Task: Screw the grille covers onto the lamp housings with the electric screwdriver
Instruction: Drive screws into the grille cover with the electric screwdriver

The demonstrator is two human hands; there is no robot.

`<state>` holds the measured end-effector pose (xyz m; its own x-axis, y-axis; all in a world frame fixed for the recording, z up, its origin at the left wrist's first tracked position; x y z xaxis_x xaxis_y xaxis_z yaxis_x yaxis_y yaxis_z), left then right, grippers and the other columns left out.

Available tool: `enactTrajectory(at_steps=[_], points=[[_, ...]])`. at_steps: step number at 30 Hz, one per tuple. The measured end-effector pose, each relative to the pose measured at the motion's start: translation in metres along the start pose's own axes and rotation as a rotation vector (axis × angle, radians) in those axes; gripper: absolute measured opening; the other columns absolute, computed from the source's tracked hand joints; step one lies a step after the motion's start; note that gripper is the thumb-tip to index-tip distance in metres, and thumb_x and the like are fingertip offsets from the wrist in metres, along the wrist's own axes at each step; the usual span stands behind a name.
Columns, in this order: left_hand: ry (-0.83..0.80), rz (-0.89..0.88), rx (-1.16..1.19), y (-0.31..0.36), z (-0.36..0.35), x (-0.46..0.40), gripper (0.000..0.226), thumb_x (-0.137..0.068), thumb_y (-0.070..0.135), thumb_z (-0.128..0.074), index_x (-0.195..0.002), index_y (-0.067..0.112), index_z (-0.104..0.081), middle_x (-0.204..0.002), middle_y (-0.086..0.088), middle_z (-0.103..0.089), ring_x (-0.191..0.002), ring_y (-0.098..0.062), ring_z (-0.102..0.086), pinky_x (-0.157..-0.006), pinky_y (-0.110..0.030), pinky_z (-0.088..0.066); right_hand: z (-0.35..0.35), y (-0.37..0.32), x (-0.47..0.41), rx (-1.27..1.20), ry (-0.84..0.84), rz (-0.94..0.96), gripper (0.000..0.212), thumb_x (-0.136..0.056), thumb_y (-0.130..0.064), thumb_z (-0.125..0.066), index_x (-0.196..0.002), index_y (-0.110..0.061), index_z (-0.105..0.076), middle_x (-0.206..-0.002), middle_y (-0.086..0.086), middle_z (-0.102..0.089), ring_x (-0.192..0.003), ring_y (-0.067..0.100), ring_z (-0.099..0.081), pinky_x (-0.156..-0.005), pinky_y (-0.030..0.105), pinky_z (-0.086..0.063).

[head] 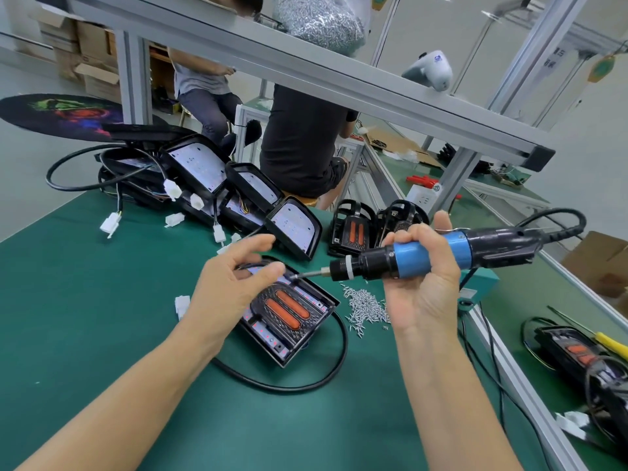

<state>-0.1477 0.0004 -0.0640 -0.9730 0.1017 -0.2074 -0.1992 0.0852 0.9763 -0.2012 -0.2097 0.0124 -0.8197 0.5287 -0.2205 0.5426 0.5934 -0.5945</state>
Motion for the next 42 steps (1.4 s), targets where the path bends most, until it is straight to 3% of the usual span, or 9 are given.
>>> enactTrajectory(at_steps=[2,4,6,8,13,20,24,42], points=[[0.057,0.079,-0.211,-0.011,0.017,-0.006,0.057,-0.073,0.036,-0.078,-0.125,0.035,-0.053,-0.124,0.014,-0.055,-0.117,-0.006,-0.046,-0.095,-0.022,-0.036,0.007,-0.004,-0.003,0.077,-0.018,0.031,0.036,-0.086,0.008,-0.054,-0.107,-0.021,-0.058,-0.066,-0.002,-0.054,-0.058,0.011,-0.056,-0.076,0.029,-0.054],[-0.002,0.257,-0.412,-0.029,0.027,-0.012,0.099,-0.059,0.061,-0.080,-0.142,0.030,-0.034,-0.142,0.006,-0.042,-0.134,-0.015,-0.034,-0.108,-0.036,-0.030,0.014,-0.008,-0.006,0.156,-0.032,0.068,0.037,-0.086,0.009,-0.055,-0.109,-0.021,-0.057,-0.066,-0.002,-0.054,-0.059,0.011,-0.056,-0.076,0.029,-0.053],[-0.071,0.381,-0.657,-0.042,0.028,-0.014,0.127,-0.046,0.083,-0.068,-0.148,0.026,-0.019,-0.148,-0.004,-0.038,-0.137,-0.025,-0.032,-0.112,-0.045,-0.025,0.019,-0.012,-0.009,0.225,-0.035,0.098,0.038,-0.086,0.008,-0.055,-0.110,-0.021,-0.056,-0.064,-0.002,-0.055,-0.060,0.012,-0.056,-0.077,0.030,-0.051],[-0.122,0.399,-0.876,-0.049,0.022,-0.018,0.137,-0.038,0.090,-0.054,-0.150,0.026,-0.010,-0.148,-0.006,-0.038,-0.138,-0.026,-0.031,-0.113,-0.045,-0.021,0.022,-0.014,-0.011,0.281,-0.043,0.125,0.038,-0.085,0.008,-0.056,-0.111,-0.020,-0.054,-0.064,-0.002,-0.055,-0.061,0.013,-0.056,-0.080,0.032,-0.049],[-0.130,0.376,-0.963,-0.052,0.014,-0.026,0.135,-0.043,0.086,-0.064,-0.149,0.033,0.002,-0.147,-0.006,-0.037,-0.137,-0.025,-0.032,-0.110,-0.049,-0.018,0.022,-0.011,-0.013,0.347,-0.102,0.147,0.039,-0.081,0.007,-0.059,-0.110,-0.018,-0.054,-0.065,-0.002,-0.055,-0.063,0.014,-0.056,-0.077,0.032,-0.048],[-0.085,0.345,-0.783,-0.044,0.009,-0.023,0.133,-0.049,0.063,-0.083,-0.147,0.038,0.004,-0.145,-0.009,-0.030,-0.131,-0.034,-0.036,-0.109,-0.047,-0.021,0.023,-0.005,-0.015,0.421,-0.123,0.136,0.042,-0.071,0.000,-0.064,-0.107,-0.018,-0.056,-0.070,0.006,-0.051,-0.065,0.018,-0.054,-0.070,0.025,-0.051],[-0.077,0.300,-0.731,-0.041,0.003,-0.023,0.133,-0.049,0.053,-0.087,-0.148,0.038,0.000,-0.142,-0.009,-0.027,-0.128,-0.035,-0.039,-0.110,-0.047,-0.026,0.025,-0.005,-0.016,0.428,-0.144,0.143,0.039,-0.074,0.002,-0.062,-0.107,-0.018,-0.056,-0.067,0.001,-0.054,-0.064,0.017,-0.054,-0.070,0.025,-0.051],[-0.045,0.203,-0.624,-0.042,-0.004,-0.020,0.128,-0.052,0.043,-0.090,-0.150,0.030,-0.008,-0.144,-0.007,-0.019,-0.136,-0.026,-0.023,-0.113,-0.047,-0.025,0.021,0.001,-0.010,0.496,-0.186,0.145,0.042,-0.071,0.003,-0.064,-0.107,-0.019,-0.057,-0.067,0.001,-0.053,-0.071,0.020,-0.052,-0.076,0.027,-0.050]])
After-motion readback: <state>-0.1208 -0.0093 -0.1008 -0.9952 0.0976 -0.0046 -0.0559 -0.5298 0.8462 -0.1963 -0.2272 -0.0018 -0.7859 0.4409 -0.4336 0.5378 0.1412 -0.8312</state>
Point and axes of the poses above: each hand's wrist, its own x-axis away from the middle knuckle, its own z-axis out of the back of the hand, y = z × x, the point moved 5 cm from there along -x, towards the middle knuckle
